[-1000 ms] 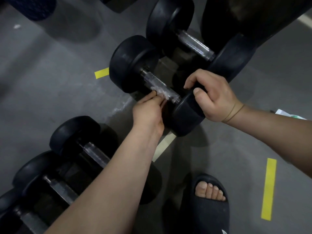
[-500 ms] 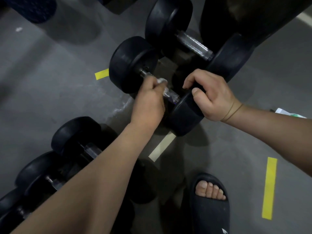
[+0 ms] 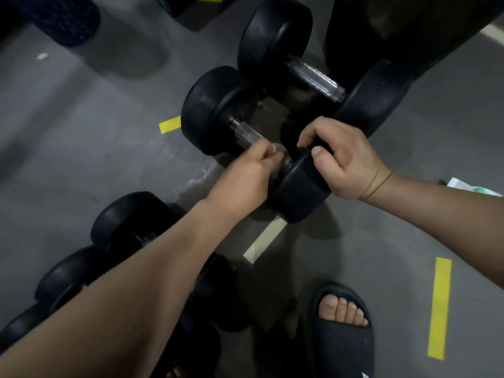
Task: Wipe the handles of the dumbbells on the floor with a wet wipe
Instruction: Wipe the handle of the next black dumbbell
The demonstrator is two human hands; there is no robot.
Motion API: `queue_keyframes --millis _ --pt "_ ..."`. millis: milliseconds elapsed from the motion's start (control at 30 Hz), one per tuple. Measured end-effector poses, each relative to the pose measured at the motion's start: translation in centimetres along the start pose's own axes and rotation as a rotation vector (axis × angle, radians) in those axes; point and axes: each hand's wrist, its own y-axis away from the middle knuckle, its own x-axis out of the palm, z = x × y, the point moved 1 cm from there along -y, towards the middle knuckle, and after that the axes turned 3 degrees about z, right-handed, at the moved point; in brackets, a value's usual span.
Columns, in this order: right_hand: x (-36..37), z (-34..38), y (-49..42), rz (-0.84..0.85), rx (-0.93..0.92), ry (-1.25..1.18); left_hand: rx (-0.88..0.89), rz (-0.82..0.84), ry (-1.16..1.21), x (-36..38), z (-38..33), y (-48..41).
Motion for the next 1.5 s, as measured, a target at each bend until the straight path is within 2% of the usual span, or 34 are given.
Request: queue_keyframes --millis 67,100,133,200,233,267,467,533,633,700,833,867,1033,1133,1500 --pt "0.0 0.0 0.0 0.004 -0.003 -0.001 0.090 0.116 -0.088 0.1 0.8 0.1" --pt "0.0 0.0 0.0 0.006 0.000 -0.001 0.073 0.114 -0.143 0.1 1.2 -0.1" --pt "0.1 0.0 0.0 0.007 0.003 -0.001 0.000 0.053 -0.123 0.0 1.4 -0.5" --pt "0.1 0.0 0.0 0.005 0.008 -0.002 -0.219 -0.178 0.104 -0.2 1.5 -1.1" --pt "0.0 -0.1 0.0 0.003 0.009 -0.003 -0.295 -0.259 0.129 -0.2 1.2 -1.4" --pt "0.0 -0.1 0.0 0.002 0.007 -0.003 -0.310 -0.270 0.083 -0.1 0.7 -1.6" --pt "0.0 0.2 -0.1 0.003 -0.007 -0.003 -0.080 0.073 0.069 -0.3 -0.2 -0.1" --pt "0.0 0.1 -0.1 0.002 -0.009 -0.002 -0.065 0.135 0.132 -0.5 0.2 0.5" --pt "0.1 -0.1 0.0 0.000 -0.014 -0.002 -0.053 0.145 0.280 -0.1 1.6 1.5" --pt "0.1 -0.1 -0.1 0.001 -0.015 -0.008 -0.162 0.100 0.344 0.9 1.9 2.2" --pt "0.1 0.0 0.0 0.007 -0.015 -0.010 -0.697 -0.151 0.861 3.4 0.5 2.5" --pt "0.2 0.0 0.0 0.010 -0.013 -0.010 -0.768 -0.181 0.917 3.7 0.0 2.2" --pt "0.2 0.2 -0.1 0.009 -0.020 -0.005 -0.900 -0.154 1.101 3.3 -1.8 0.7" --pt "0.1 0.3 0.0 0.016 -0.015 0.005 -0.901 -0.122 1.160 2.4 -2.1 0.8" --pt "-0.3 1.8 0.2 0.075 0.061 0.097 -0.851 -0.151 1.078 -2.3 -2.1 4.8"
